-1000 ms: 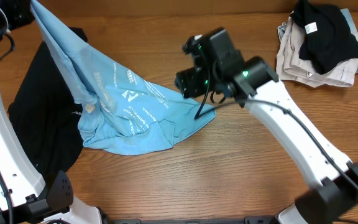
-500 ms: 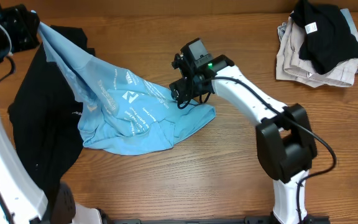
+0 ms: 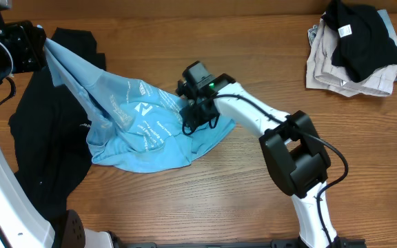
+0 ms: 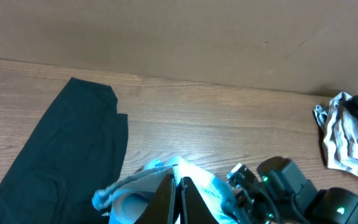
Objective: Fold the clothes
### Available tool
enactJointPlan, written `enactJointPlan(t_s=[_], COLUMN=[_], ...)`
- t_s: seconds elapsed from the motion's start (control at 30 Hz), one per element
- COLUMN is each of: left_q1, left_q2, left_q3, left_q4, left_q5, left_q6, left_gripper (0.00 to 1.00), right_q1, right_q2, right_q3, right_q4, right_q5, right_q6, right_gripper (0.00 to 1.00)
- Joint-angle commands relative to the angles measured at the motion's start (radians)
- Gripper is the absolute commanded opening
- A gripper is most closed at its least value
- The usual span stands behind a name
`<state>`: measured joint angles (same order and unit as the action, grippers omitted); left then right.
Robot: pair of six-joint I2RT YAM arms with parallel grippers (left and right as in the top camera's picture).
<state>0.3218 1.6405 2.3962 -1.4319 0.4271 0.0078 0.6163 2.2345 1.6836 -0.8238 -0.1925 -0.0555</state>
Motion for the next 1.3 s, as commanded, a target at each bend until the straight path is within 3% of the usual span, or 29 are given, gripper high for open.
enactJointPlan(t_s=[0.0, 0.03, 0.33, 0.53, 0.67, 0.93, 1.13, 1.27], left_q1=[0.005, 0.005, -0.035, -0.167, -0.244, -0.263, -0.262, -0.261], left_q2=[0.002, 0.002, 0.002, 0.002, 0.003, 0.041, 0.106, 0.148], left_q3=[0.011, 0.011, 0.011, 0.011, 0.011, 0.01, 0.01, 0.01], left_q4=[0.0, 0.0, 0.022, 0.072, 0.098, 0.077, 0.055, 0.05], left_q5=[0.011, 0.011, 0.02, 0.019, -0.002, -0.034, -0.082, -0.118], left_q6=[0.031, 0.031, 0.031, 0.05, 0.076, 0.108, 0.173, 0.18], left_gripper=[0.04, 0.04, 0.04, 0.04, 0.04, 0.04, 0.04, 0.04], right_q1=[0.028, 0.023, -0.223, -0.461, -0.522, -0.311, -0.035, 0.076], right_q2=[0.013, 0.011, -0.166, -0.364, -0.469, -0.474, -0.45, -0.45], right_q3=[0.013, 0.019, 0.177, 0.297, 0.304, 0.208, -0.075, -0.185], right_q4=[-0.016, -0.027, -0.276, -0.446, -0.493, -0.526, -0.435, -0.344], right_q5=[0.025, 0.027, 0.03, -0.052, -0.127, -0.167, -0.169, -0.167], right_q6=[0.007, 0.014, 0.086, 0.061, 0.021, 0.056, 0.164, 0.21], right_gripper=[0.18, 0.04, 0.04, 0.04, 0.04, 0.04, 0.05, 0.38])
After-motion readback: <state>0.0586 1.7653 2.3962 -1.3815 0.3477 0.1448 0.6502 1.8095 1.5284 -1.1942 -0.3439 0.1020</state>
